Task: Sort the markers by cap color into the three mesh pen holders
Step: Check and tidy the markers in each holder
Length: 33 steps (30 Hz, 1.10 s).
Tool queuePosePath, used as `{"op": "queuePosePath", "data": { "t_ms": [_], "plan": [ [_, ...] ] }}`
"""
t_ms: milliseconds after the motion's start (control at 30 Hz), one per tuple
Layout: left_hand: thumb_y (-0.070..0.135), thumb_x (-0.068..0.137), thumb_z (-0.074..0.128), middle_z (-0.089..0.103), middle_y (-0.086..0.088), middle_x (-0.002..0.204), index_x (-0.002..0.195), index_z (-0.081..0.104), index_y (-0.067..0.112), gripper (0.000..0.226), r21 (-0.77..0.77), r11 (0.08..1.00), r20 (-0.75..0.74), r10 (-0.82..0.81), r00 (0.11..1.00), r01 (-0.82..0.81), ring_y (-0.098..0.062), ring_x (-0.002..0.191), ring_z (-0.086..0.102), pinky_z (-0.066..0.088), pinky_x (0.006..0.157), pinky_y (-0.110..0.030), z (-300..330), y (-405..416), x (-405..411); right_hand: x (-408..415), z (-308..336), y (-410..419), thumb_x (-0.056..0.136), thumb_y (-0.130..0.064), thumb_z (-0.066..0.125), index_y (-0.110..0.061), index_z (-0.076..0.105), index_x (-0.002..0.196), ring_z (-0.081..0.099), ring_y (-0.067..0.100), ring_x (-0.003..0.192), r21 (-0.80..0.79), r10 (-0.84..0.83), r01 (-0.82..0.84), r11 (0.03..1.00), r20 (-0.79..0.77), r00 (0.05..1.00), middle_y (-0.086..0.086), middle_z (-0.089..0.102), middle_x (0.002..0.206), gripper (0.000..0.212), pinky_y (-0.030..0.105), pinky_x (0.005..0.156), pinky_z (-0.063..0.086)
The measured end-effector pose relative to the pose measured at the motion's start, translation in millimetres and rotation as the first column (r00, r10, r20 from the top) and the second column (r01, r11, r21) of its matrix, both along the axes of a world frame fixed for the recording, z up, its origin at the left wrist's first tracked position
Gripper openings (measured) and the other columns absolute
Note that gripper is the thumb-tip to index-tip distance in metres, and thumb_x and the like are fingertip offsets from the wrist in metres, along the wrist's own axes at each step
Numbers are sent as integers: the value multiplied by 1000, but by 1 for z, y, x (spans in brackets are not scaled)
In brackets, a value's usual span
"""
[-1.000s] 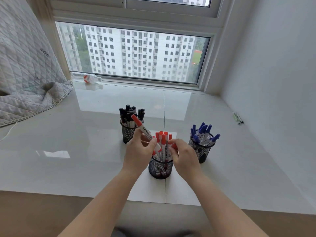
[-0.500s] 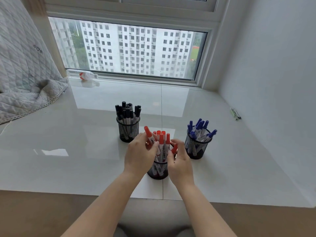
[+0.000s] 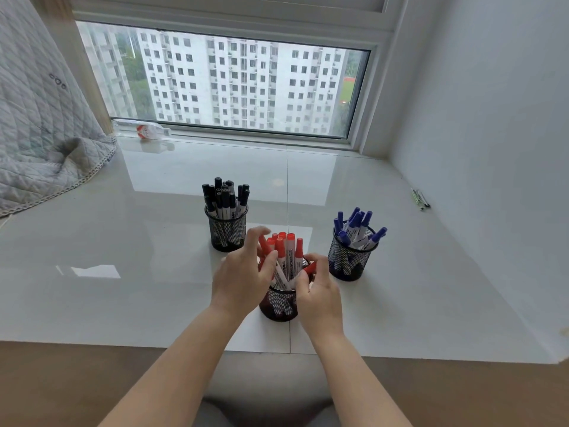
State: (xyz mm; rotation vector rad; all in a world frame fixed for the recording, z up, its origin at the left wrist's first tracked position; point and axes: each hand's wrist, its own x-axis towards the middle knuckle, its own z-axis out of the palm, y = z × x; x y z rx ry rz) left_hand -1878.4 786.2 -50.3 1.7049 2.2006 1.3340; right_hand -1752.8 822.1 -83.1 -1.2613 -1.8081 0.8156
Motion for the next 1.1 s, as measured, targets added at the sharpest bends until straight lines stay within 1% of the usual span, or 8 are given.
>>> {"op": "queuePosePath", "data": {
  "t_ms": [67, 200, 400, 600, 700, 800, 900, 1100],
  "plan": [
    [29, 89, 56, 63, 14, 77, 112, 48, 25, 25, 22, 1000, -27, 4, 1000, -4, -11, 59, 61, 51, 63, -34, -5, -3, 1, 1, 0, -1, 92, -15, 42, -24, 43, 113, 57, 22, 73, 4, -6, 6, 1000, -8, 1000, 6, 65, 83, 23, 38, 65, 47],
    [25, 85, 65, 63, 11, 86, 112, 60, 20, 28, 125, 991, -47, 51, 998, -45, -8, 62, 56, 47, 60, -28, -13, -8, 4, 0, 1, -3, 93, -15, 43, -20, 46, 112, 55, 19, 72, 21, -14, 14, 1000, -27, 1000, -2, 60, 79, 20, 35, 63, 45],
    [23, 78, 74, 65, 4, 79, 103, 70, 19, 26, 138, 987, -178, 103, 979, -79, -20, 76, 61, 46, 57, -27, -15, -11, 4, 4, 5, 3, 90, -16, 48, -17, 55, 104, 57, 18, 89, 42, -13, 12, 999, 33, 999, -1, 60, 96, 15, 36, 77, 49],
    [25, 81, 70, 68, 4, 88, 102, 71, 20, 22, 75, 994, -153, 94, 984, -83, -19, 89, 63, 50, 62, -28, -18, -13, 9, 8, 10, 14, 90, -20, 53, -15, 60, 97, 57, 13, 88, 77, -18, 13, 997, 56, 998, -3, 58, 96, 11, 24, 74, 45],
    [27, 81, 69, 63, 6, 87, 101, 71, 21, 21, 47, 995, -151, 99, 984, -92, -17, 88, 59, 43, 61, -24, -16, -11, 7, 9, 21, 22, 90, -21, 54, -15, 57, 106, 57, 12, 87, 123, -36, 32, 992, 28, 999, -4, 58, 101, 17, 23, 72, 44],
    [28, 81, 68, 57, 4, 97, 100, 69, 21, 20, 32, 994, -138, 104, 985, -101, -16, 88, 56, 45, 60, -27, -14, -9, 5, 7, 35, 34, 91, -24, 52, -18, 56, 115, 57, 13, 92, 151, -3, -10, 989, 86, 996, -3, 58, 104, 25, 29, 77, 48],
    [29, 81, 67, 54, 5, 106, 110, 59, 21, 32, 23, 993, -92, 113, 989, -112, -14, 89, 57, 46, 62, -27, -10, -4, 3, 2, 47, 46, 92, -26, 50, -18, 55, 120, 57, 17, 101, 86, 85, -101, 991, 173, 981, 0, 60, 110, 30, 37, 88, 49],
    [33, 87, 57, 64, 7, 107, 120, 56, 24, 34, -60, 996, -66, 66, 996, -70, -14, 98, 53, 45, 76, -28, -4, 11, -5, -2, 55, 55, 91, -30, 53, -14, 61, 115, 61, 18, 99, -24, 194, -198, 980, 346, 918, 2, 67, 110, 29, 36, 87, 52]
  ]
}}
